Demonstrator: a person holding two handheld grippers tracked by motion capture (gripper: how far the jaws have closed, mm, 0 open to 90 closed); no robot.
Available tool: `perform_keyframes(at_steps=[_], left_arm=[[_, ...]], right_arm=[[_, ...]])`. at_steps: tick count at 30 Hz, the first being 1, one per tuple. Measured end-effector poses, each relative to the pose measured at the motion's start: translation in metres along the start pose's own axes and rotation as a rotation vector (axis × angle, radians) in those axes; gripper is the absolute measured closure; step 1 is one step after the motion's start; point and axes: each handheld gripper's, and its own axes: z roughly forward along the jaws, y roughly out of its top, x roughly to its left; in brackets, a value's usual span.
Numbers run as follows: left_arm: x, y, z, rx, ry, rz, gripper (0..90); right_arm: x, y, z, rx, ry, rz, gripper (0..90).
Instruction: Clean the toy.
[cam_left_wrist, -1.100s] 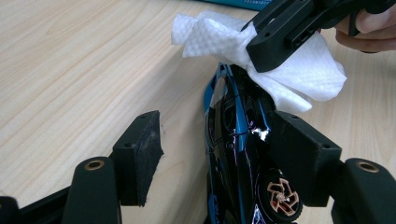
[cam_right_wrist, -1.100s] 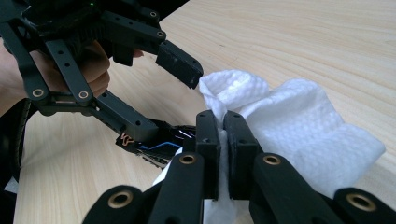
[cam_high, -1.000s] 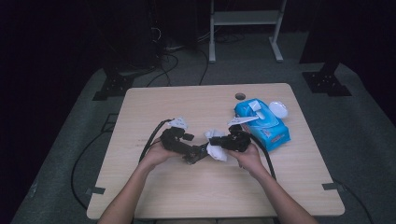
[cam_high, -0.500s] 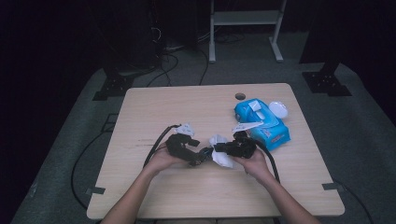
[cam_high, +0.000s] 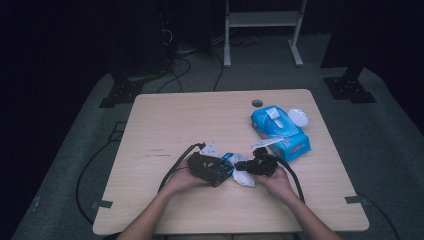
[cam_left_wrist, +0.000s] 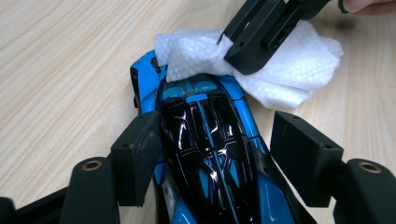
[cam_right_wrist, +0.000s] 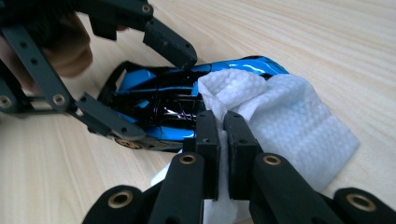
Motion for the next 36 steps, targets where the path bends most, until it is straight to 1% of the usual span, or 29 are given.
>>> perform_keyframes(at_steps=[4,6,8,12,14,15,16,18,19,21,22,24,25,27,29,30,32,33,34,36], left_arm=[[-0.002,-0.002,0.000,-0.003,0.019,0.016,31.2],[-0.003,-0.003,0.000,-0.002,0.021,0.023,30.1],[-0.003,-0.003,-0.002,-0.011,0.020,0.019,29.2],[-0.005,-0.001,-0.008,-0.045,0.022,0.017,27.9],[-0.005,-0.001,-0.012,-0.060,0.028,0.015,27.4],[-0.005,-0.001,-0.012,-0.060,0.028,0.015,27.0],[-0.004,-0.001,-0.015,-0.072,0.034,0.014,26.7],[-0.003,0.000,-0.017,-0.078,0.036,0.004,26.6],[-0.003,0.000,-0.017,-0.083,0.037,-0.004,26.1],[-0.003,0.000,-0.018,-0.077,0.037,0.008,25.6],[-0.003,-0.001,-0.018,-0.079,0.037,0.007,25.6],[-0.003,0.000,-0.018,-0.076,0.039,0.012,25.6],[-0.003,0.000,-0.018,-0.073,0.039,0.014,25.5],[-0.002,0.000,-0.018,-0.077,0.039,0.011,25.4],[-0.001,0.000,-0.019,-0.081,0.043,0.002,25.3],[0.000,-0.001,-0.019,-0.082,0.044,0.002,25.2],[0.000,-0.001,-0.020,-0.088,0.049,-0.002,25.2],[0.000,-0.001,-0.020,-0.089,0.051,-0.003,24.9],[0.001,-0.001,-0.021,-0.089,0.053,-0.005,24.2],[0.002,-0.001,-0.022,-0.091,0.063,-0.005,23.1]], right_arm=[[0.000,-0.001,-0.002,0.003,-0.018,-0.008,84.8],[0.001,-0.001,-0.006,-0.011,-0.021,-0.003,84.8],[0.001,-0.001,-0.012,-0.027,-0.021,-0.006,84.8],[0.001,0.001,-0.033,-0.068,-0.039,-0.018,84.8],[0.000,0.000,-0.046,-0.085,-0.061,-0.033,84.8],[0.000,-0.001,-0.053,-0.090,-0.075,-0.037,84.8],[-0.001,-0.002,-0.060,-0.096,-0.088,-0.037,84.7],[-0.005,-0.005,-0.071,-0.102,-0.110,-0.040,84.7],[-0.007,-0.007,-0.075,-0.097,-0.119,-0.037,84.7],[-0.012,-0.012,-0.081,-0.080,-0.150,-0.045,84.7],[-0.014,-0.016,-0.084,-0.065,-0.162,-0.046,84.7],[-0.018,-0.027,-0.089,-0.047,-0.184,-0.045,84.6],[-0.021,-0.033,-0.092,-0.044,-0.186,-0.038,84.7],[-0.025,-0.043,-0.100,-0.038,-0.219,-0.039,84.6],[-0.032,-0.053,-0.107,-0.027,-0.241,-0.029,84.6],[-0.035,-0.057,-0.110,-0.021,-0.261,-0.024,84.6],[-0.043,-0.065,-0.115,-0.015,-0.277,-0.003,83.7],[-0.047,-0.068,-0.116,-0.008,-0.288,-0.003,81.7],[-0.050,-0.070,-0.115,-0.001,-0.296,-0.009,77.3],[-0.052,-0.072,-0.114,-0.002,-0.291,-0.007,67.2]])
